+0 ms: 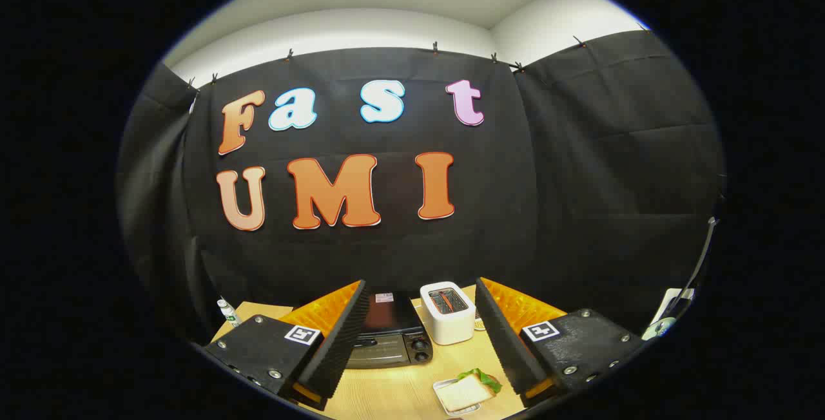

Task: Open the toaster oven, put the food inside, and close the toaster oven door.

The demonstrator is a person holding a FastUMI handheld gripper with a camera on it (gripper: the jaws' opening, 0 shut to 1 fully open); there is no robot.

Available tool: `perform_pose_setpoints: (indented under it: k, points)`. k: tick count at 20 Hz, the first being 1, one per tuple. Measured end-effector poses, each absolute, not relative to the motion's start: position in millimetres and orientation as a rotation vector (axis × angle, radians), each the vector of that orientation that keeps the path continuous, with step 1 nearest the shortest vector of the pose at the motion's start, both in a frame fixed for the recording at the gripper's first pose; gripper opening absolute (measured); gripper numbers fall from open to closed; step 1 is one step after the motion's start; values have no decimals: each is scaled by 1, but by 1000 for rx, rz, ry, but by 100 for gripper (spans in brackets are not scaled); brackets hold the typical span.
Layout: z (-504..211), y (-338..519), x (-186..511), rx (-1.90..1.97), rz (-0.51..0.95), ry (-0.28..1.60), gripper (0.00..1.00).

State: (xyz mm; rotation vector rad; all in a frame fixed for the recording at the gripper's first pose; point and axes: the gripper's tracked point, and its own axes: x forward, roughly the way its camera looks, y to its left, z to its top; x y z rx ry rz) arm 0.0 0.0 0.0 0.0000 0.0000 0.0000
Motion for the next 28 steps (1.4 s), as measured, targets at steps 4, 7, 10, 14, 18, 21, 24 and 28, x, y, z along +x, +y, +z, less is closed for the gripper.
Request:
perform_pose_setpoints:
  k: [4, 7, 10, 14, 18, 21, 24, 28]
  points:
    - [1, 1, 6, 2, 1, 10, 98]
    - [3, 5, 14, -3, 9, 11, 98]
    - [2, 4, 17, -19, 2, 13, 98]
    - [0, 14, 22, -26, 21, 21, 98]
    - [4, 25, 26, -34, 34, 9, 98]
    - [2, 38, 31, -36, 56, 18, 98]
    - [-8, 53, 34, -41, 84, 37, 98]
    - [-16, 79, 42, -86, 131, 31, 98]
